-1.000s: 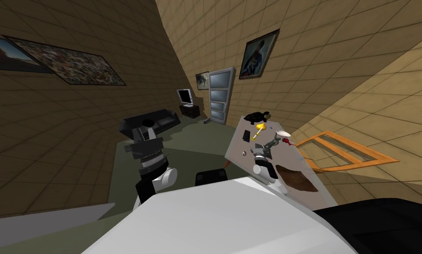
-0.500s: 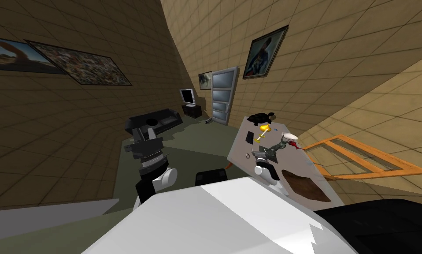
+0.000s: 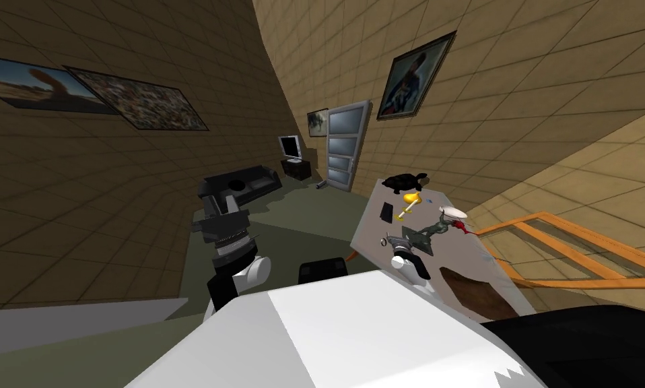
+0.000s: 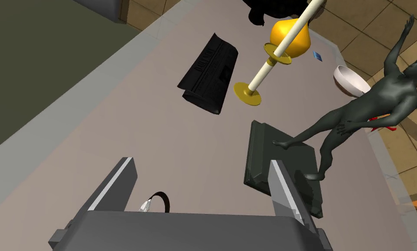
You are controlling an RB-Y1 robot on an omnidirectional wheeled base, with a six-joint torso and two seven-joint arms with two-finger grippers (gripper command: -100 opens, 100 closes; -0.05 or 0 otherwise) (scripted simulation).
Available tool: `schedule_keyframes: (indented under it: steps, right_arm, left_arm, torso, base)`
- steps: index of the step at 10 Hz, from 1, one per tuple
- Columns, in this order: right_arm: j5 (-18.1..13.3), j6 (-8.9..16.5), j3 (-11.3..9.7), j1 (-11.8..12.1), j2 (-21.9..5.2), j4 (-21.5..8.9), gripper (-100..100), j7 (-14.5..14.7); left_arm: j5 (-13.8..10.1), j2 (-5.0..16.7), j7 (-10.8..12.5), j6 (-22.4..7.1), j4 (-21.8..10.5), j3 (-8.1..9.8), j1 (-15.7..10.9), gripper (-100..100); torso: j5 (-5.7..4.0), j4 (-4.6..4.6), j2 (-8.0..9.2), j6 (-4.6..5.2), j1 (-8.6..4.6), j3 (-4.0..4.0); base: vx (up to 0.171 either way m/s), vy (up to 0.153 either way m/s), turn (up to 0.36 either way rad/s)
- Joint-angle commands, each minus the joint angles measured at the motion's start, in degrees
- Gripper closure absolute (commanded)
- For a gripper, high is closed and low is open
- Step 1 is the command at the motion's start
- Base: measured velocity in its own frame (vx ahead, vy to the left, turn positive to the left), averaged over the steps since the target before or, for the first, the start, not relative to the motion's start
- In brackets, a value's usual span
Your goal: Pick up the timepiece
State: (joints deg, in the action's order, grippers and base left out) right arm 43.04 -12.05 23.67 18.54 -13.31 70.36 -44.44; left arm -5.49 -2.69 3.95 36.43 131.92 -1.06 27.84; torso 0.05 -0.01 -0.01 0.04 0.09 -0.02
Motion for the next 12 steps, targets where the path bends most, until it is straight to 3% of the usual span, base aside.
schedule_keyframes:
  steps: [1, 2, 4, 6, 8, 12]
  right_arm:
    - [2.31, 1.01, 0.87, -0.73, -0.71, -2.86, -100, -2.54]
    - [2.31, 1.01, 0.87, -0.73, -0.71, -3.74, -100, -2.54]
    - [6.27, 3.76, 2.86, -1.72, -1.08, -7.91, -100, -6.27]
    - [8.32, 5.12, 3.81, -2.17, -1.25, -10.75, -100, -7.98]
    - [8.32, 5.12, 3.81, -2.17, -1.25, -12.0, -100, -7.98]
    - [11.86, 7.77, 5.59, -3.0, -1.61, -16.9, -100, -11.04]
  left_arm:
    - [0.0, 0.0, 0.0, 0.0, 0.0, 0.0, 0.0, 0]
    - [0.0, 0.0, 0.0, 0.0, 0.0, 0.0, 0.0, 0]
    - [0.0, 0.0, 0.0, 0.0, 0.0, 0.0, 0.0, 0]
    - [0.0, 0.0, 0.0, 0.0, 0.0, 0.0, 0.0, 0]
    - [0.0, 0.0, 0.0, 0.0, 0.0, 0.0, 0.0, 0]
    - [0.0, 0.0, 0.0, 0.0, 0.0, 0.0, 0.0, 0]
  torso:
    - [0.0, 0.0, 0.0, 0.0, 0.0, 0.0]
    - [0.0, 0.0, -0.03, -0.02, 0.0, -0.01]
    - [0.0, -0.01, -0.07, -0.01, 0.01, -0.04]
    - [0.01, -0.03, -0.12, 0.01, 0.04, -0.07]
    - [-0.01, -0.02, -0.09, 0.01, -0.03, -0.05]
    - [-0.02, -0.01, -0.07, -0.01, -0.08, -0.03]
  base:
    - [0.033, 0.017, 0.107]
    - [0.035, 0.013, 0.058]
    - [0.059, 0.024, 0.103]
    - [0.057, 0.017, 0.065]
    - [0.031, -0.001, 0.021]
    - [0.036, -0.004, 0.054]
